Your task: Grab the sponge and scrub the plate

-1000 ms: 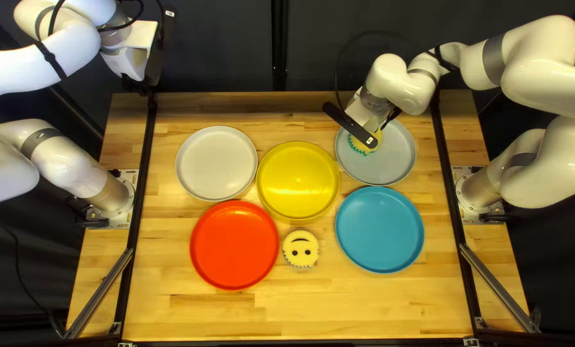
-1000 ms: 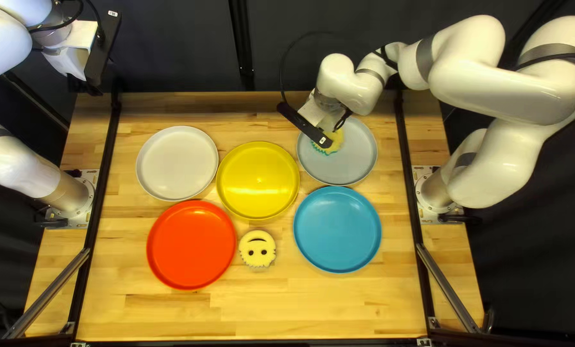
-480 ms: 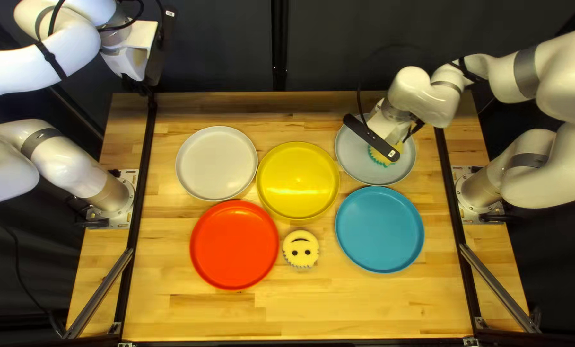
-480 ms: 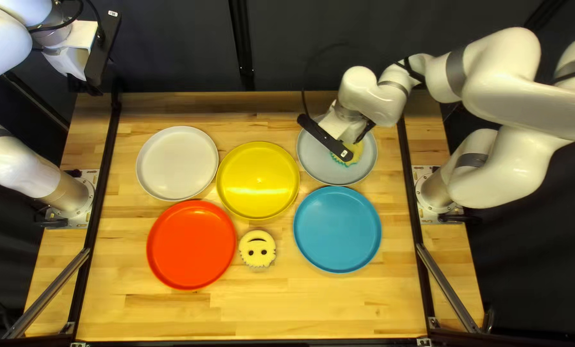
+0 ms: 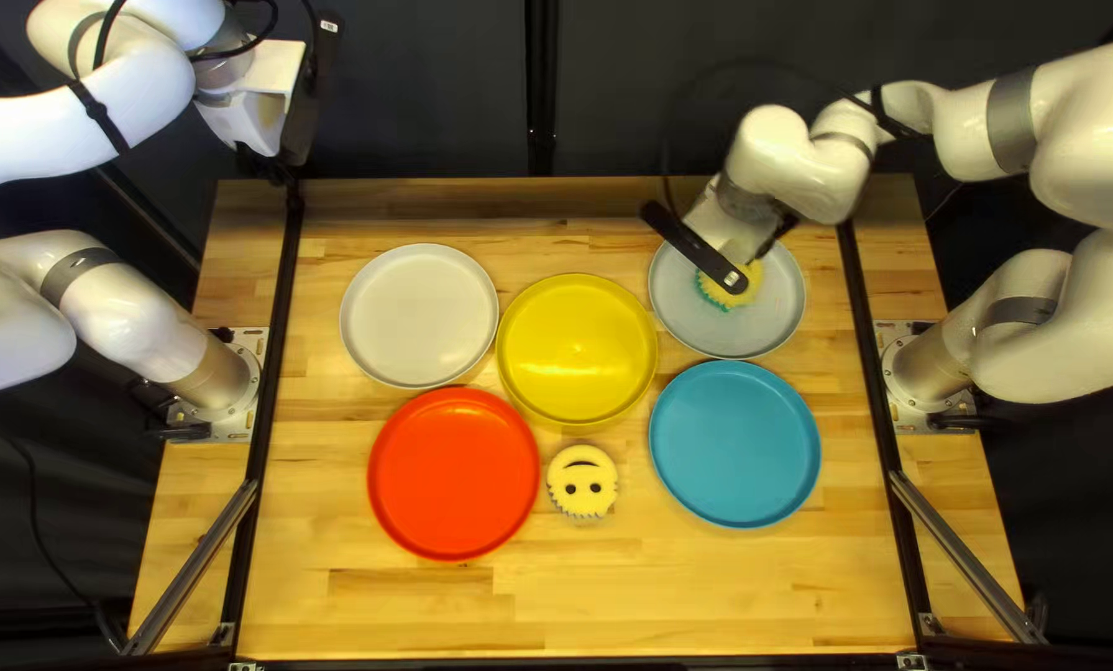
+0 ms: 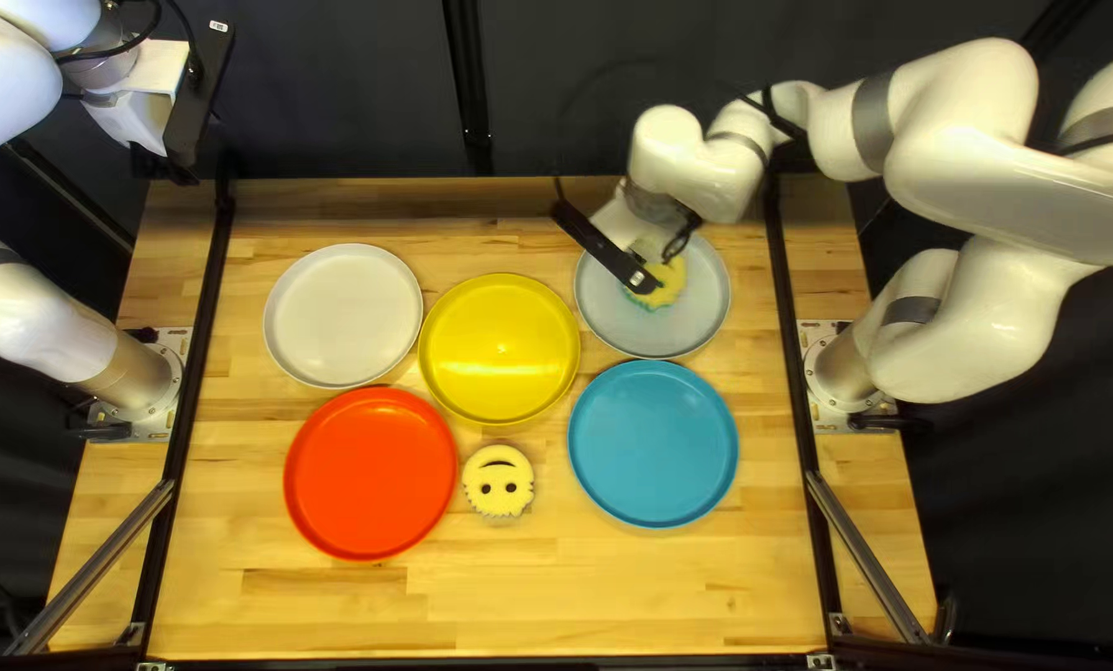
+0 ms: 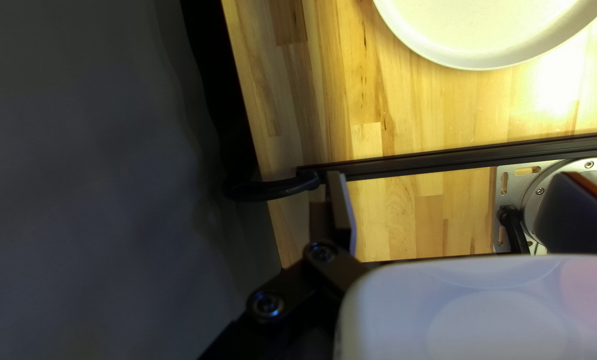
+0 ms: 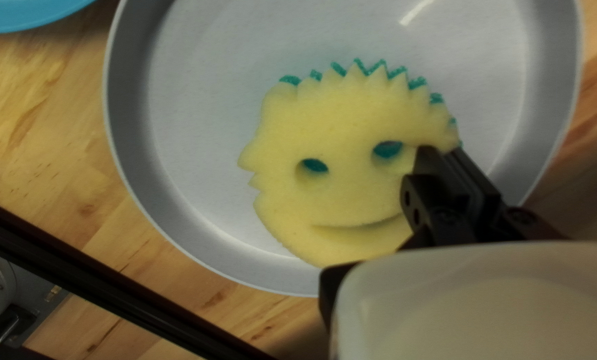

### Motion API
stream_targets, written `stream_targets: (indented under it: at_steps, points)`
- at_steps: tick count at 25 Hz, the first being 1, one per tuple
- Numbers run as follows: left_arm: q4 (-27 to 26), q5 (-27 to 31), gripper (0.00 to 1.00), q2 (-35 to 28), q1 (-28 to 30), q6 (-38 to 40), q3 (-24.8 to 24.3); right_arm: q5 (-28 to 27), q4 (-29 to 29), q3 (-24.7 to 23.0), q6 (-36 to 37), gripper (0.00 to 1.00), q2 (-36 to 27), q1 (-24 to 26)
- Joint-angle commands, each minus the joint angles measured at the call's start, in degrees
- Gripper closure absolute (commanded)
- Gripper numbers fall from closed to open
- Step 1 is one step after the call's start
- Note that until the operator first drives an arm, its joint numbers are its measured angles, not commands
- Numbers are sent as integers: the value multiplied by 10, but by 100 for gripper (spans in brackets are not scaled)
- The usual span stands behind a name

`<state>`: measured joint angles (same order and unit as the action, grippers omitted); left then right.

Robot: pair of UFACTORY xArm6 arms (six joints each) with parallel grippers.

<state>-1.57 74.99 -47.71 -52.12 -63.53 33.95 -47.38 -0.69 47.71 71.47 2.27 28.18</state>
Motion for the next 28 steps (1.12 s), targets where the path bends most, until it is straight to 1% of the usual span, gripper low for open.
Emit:
stream_targets:
  at_steps: [1, 2, 7, 12, 13, 14, 15, 16, 19, 21, 23, 28]
  points:
    - [0, 0, 0, 0, 0, 0, 0, -26, -15, 123, 30, 100, 102, 17]
    - [0, 0, 0, 0, 0, 0, 0, -23, -17, 142, 35, 100, 119, 19]
    - [0, 0, 0, 0, 0, 0, 0, -1, -27, 203, 56, 100, 178, 26]
    - [0, 0, 0, 0, 0, 0, 0, 10, -35, 257, 67, 100, 230, 34]
    - [0, 0, 0, 0, 0, 0, 0, 11, -37, 260, 68, 100, 234, 35]
    - [0, 0, 0, 0, 0, 0, 0, 15, -41, 267, 71, 61, 242, 35]
    - [0, 0, 0, 0, 0, 0, 0, 16, -41, 273, 70, 9, 249, 35]
    - [0, 0, 0, 0, 0, 0, 0, 17, -43, 279, 70, 0, 255, 35]
    - [0, 0, 0, 0, 0, 0, 0, 17, -46, 289, 70, 0, 263, 38]
    - [0, 0, 0, 0, 0, 0, 0, 15, -47, 284, 67, 0, 255, 41]
    - [0, 0, 0, 0, 0, 0, 0, 11, -48, 266, 63, 0, 231, 47]
    - [0, 0, 0, 0, 0, 0, 0, -42, -45, 199, 51, 0, 128, 82]
